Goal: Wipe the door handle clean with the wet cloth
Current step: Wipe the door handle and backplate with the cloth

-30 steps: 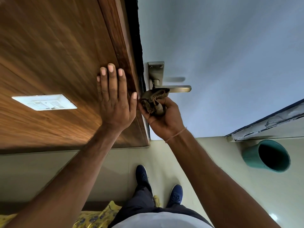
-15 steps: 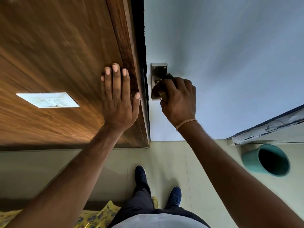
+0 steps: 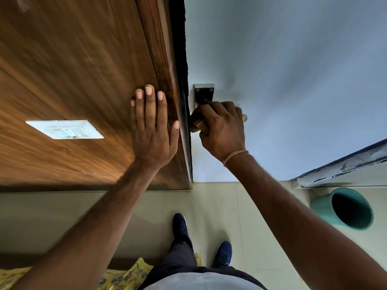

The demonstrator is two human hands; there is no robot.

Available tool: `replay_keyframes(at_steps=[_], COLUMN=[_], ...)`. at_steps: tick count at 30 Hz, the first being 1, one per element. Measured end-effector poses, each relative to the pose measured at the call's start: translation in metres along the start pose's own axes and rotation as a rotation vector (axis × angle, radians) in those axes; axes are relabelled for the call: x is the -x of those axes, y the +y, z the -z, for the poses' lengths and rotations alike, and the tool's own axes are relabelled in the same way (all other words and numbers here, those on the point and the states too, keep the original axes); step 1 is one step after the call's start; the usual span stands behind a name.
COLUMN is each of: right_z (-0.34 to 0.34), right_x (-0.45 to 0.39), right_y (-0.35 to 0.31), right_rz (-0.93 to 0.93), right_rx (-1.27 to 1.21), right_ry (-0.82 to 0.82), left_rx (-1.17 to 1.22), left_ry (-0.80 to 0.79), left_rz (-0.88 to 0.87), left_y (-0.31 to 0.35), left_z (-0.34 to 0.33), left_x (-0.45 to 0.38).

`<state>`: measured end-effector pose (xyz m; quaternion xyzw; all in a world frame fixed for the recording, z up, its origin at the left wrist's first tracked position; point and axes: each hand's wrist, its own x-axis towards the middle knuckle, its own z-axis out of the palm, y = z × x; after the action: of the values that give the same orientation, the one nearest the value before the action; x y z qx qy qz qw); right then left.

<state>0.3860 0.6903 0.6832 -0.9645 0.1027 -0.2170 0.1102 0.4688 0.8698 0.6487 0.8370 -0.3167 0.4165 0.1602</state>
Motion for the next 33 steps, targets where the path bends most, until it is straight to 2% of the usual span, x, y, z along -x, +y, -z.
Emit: replay_keyframes(at_steps=[8, 11, 15, 17, 21, 24, 26, 29, 33], right_z=[0.003, 0.012, 0.01, 0.012, 0.019, 0.014, 0.01, 0.004, -0.003], right_x=[-0.008, 0.004, 0.026, 0.033, 0.034, 0.027, 0.027, 0.025, 0.019], right_y=[0.012, 0.018, 0.048, 0.053, 0.052, 0.057, 0.053, 0.038, 0.011], right_rz=[0.242, 0.101, -0.273, -0.465, -0.857, -1.023, -1.156, -1.295, -1.288], right_rx=[-0.001, -0.061, -0.185, -0.45, -1.166, -1.619, -1.814, -2.047, -2.279], right_ry=[-0.09, -0.018, 0.083, 0.119, 0.219, 0.11, 0.017, -0.028, -0.087], left_rx=[-0.002, 0.0, -0.009, -0.002, 0.0, -0.002, -0.008, -0.005, -0.005], left_ry=[0.0, 0.0, 0.006, 0.002, -0.009, -0.009, -0.009, -0.003, -0.008], left_rz=[0.019, 0.012, 0.013, 0.019, 0.036, 0.039, 0.037, 0.04, 0.033], left_y=[0.003, 0.002, 0.002, 0.004, 0.006, 0.006, 0.005, 0.005, 0.004], left_z=[-0.001, 0.0, 0.0, 0.0, -0.001, -0.002, -0.002, -0.002, -0.001], left_x=[-0.001, 0.0, -0.001, -0.001, -0.001, -0.001, -0.001, -0.001, -0.002])
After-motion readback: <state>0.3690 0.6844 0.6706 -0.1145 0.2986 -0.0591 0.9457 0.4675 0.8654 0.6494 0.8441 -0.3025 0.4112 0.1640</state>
